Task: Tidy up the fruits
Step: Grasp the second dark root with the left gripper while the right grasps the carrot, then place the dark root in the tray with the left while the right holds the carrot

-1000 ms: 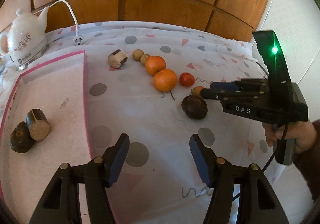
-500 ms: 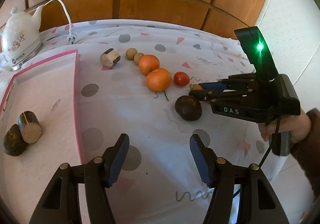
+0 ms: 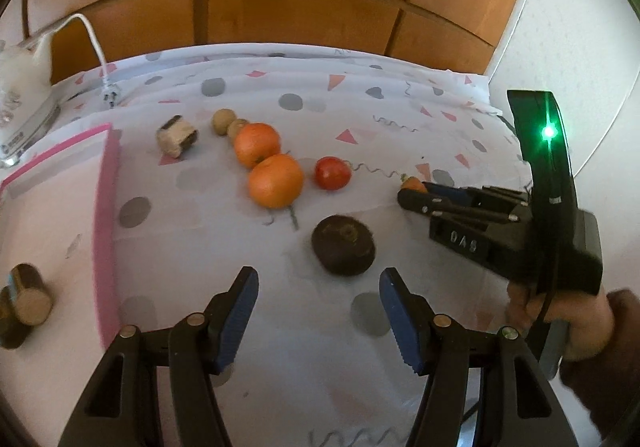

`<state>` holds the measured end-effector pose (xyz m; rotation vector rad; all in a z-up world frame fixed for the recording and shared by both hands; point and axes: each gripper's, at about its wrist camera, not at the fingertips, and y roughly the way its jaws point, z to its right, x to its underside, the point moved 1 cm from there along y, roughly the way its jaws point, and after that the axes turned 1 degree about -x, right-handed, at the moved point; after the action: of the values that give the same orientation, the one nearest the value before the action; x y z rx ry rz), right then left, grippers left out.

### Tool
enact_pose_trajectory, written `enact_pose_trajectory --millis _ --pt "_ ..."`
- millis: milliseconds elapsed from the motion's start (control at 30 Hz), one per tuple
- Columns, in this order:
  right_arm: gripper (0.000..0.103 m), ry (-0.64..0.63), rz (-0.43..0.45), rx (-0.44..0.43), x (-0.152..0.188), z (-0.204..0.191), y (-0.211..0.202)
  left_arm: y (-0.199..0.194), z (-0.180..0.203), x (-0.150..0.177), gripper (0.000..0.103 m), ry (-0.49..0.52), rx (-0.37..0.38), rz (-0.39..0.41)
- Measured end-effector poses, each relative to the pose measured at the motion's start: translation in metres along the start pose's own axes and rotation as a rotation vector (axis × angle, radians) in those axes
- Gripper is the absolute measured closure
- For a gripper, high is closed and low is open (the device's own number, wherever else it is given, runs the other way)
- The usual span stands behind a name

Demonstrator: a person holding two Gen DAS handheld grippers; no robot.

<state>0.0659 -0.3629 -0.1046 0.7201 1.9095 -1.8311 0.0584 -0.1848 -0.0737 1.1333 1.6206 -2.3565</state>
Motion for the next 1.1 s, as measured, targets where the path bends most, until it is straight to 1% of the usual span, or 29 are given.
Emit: enact_pose_trajectory --millis 67,167,233,333,400,433,467,500,533,567,667,967,1100 --pt "0.08 0.009 0.006 0.002 0.002 0.002 -0.001 0.005 0.003 -0.005 0.039 -0.007 0.001 -0.004" --pt "0.08 0.017 0.01 0.001 0.003 0.002 -0.001 0.01 0.01 -0.01 0.039 0.009 0.0 -0.002" --pt "0.08 0.016 0.013 0.004 0.004 0.001 -0.001 0.017 0.016 -0.014 0.039 0.031 -0.022 -0.002" --pt "0.08 0.024 0.015 -0.003 0.005 0.002 -0.001 0.026 0.019 -0.017 0.04 0.032 -0.026 -0.017" --pt "0.08 0.027 0.018 -0.005 0.005 0.003 -0.001 0.035 0.022 -0.017 0.04 0.046 -0.042 -0.03" --pt "0.08 0.029 0.02 -0.006 0.005 0.003 -0.001 0.039 0.022 -0.016 0.041 0.049 -0.047 -0.038" --pt "0.08 0.029 0.02 -0.007 0.005 0.003 -0.001 0.042 0.022 -0.015 0.046 0.048 -0.053 -0.044" --pt "0.08 0.03 0.023 -0.007 0.005 0.004 -0.001 0.046 0.022 -0.014 0.048 0.051 -0.069 -0.047" --pt "0.08 0.03 0.026 -0.007 0.006 0.004 -0.001 0.046 0.024 -0.013 0.054 0.067 -0.084 -0.029" --pt "0.08 0.032 0.027 -0.01 0.006 0.004 -0.001 0.046 0.024 -0.013 0.06 0.072 -0.079 -0.028" --pt "0.08 0.025 0.03 -0.002 0.006 0.003 -0.002 0.044 0.021 -0.012 0.061 0.056 -0.066 -0.022" --pt "0.08 0.018 0.027 0.009 0.005 0.0 -0.001 0.027 0.01 0.005 0.06 0.056 -0.087 -0.016" --pt "0.08 0.016 0.027 0.013 0.005 0.0 -0.001 0.019 0.002 0.009 0.06 0.027 -0.081 -0.017"
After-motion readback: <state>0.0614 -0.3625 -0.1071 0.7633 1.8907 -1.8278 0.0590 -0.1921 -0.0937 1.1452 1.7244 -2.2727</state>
